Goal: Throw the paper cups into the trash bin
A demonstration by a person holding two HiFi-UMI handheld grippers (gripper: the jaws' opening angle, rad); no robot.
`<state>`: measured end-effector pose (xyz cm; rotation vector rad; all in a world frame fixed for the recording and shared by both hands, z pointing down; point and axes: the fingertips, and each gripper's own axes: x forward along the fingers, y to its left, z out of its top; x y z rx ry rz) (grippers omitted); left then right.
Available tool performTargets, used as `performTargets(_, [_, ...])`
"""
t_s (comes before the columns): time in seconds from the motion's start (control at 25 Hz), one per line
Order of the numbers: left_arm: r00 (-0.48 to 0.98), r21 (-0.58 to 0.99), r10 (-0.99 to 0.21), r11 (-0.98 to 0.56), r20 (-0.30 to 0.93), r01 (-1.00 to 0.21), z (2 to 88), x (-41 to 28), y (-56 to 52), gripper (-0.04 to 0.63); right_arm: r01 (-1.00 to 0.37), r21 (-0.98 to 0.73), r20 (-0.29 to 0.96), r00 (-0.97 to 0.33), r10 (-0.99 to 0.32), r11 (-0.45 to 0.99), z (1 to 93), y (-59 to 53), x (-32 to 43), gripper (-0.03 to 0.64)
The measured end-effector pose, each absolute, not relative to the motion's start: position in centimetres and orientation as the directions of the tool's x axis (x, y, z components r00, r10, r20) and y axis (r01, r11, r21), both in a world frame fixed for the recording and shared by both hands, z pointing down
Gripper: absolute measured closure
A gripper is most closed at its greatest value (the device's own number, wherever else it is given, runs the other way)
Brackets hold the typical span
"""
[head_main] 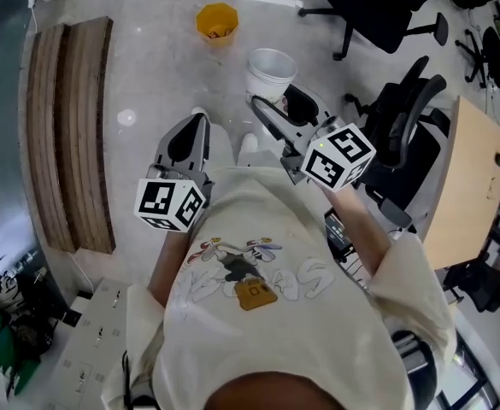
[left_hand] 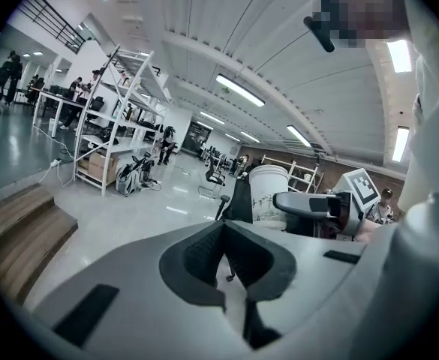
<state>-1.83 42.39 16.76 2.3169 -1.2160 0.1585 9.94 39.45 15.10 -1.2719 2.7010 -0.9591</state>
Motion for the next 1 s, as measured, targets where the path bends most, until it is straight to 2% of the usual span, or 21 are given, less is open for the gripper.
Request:
performTargets(0.28, [0.627,0.436,-0.709,-0.476,0.323,-0.763,18.9,-3.2,33.7,0.590,-0.732,-0.496,0.292,-0.648,-0.703,0.468,16.6,31.6,8.1,0.350])
performTargets(0.6, [0.664,0.439,-0.685,-0.518,0.301,-0.734,17.8,-8.2,18.9,0.589,-0.764,-0.451,0.353,-0.627,-0.694,0.461,17.6,18.1,3.3,0.350])
performTargets(1.0, [0.666,0.471,-0.655,-0.489,0.357,-0.734,20.2,-10.2,10.4,0.590,-0.781,-0.440,0.440,-0.618,-0.651,0.444,20.5,9.1,0.2,0.350])
